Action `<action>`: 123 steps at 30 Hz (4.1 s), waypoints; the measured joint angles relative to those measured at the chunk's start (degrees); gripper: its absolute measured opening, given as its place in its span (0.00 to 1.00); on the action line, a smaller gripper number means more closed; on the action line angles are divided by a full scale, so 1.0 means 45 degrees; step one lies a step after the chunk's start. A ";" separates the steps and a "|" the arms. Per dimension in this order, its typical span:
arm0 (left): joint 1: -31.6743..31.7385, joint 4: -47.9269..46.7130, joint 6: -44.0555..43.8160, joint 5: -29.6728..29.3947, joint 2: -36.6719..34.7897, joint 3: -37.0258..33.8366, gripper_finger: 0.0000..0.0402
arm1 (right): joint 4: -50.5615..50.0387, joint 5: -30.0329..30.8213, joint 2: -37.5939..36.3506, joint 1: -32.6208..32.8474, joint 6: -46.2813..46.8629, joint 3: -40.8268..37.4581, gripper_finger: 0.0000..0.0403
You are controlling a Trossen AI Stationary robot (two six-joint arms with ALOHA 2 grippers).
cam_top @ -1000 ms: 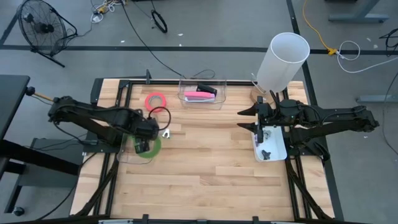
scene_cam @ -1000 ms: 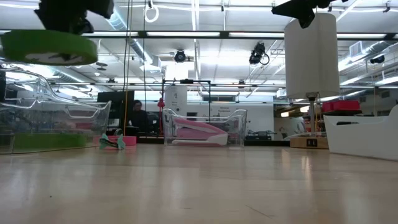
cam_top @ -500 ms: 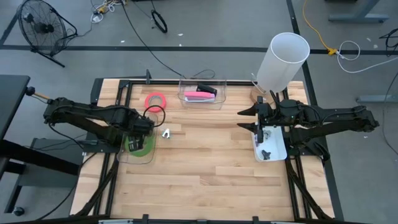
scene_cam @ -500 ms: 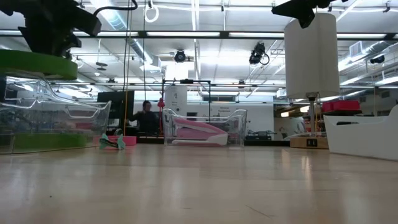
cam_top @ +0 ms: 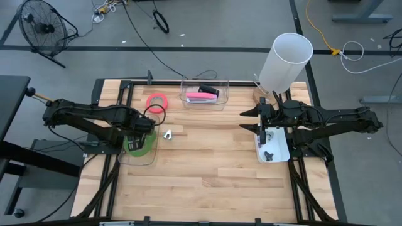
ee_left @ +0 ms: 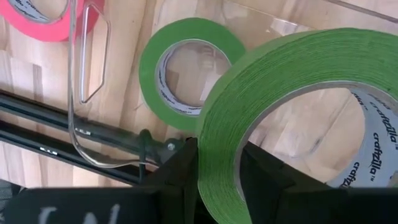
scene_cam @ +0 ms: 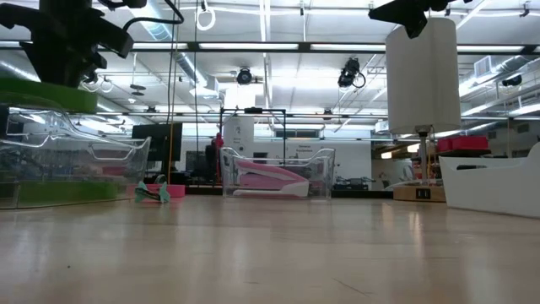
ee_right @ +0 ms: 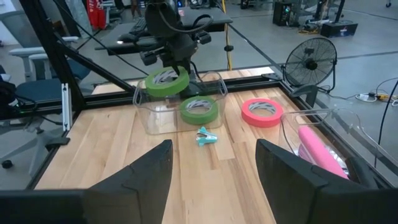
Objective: Pick and place Stapler, Stapler remover, tape
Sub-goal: Put the green tape into the bottom transparent bin, then put the blue staple remover into the white bin
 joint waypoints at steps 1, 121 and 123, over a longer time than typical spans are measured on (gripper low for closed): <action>0.0000 -0.0007 0.0000 -0.0002 0.0000 0.0000 0.27 | 0.0004 0.0000 0.0000 -0.0004 -0.0002 0.0000 0.57; 0.4517 0.6316 -0.3281 -0.0284 0.3473 0.4992 0.54 | 0.1427 -0.0330 0.0044 0.0000 0.1339 -0.0015 0.57; 0.4522 0.5753 -0.3484 -0.0348 0.4067 0.5370 0.52 | 0.1454 -0.0334 0.0044 0.0000 0.1467 -0.0015 0.57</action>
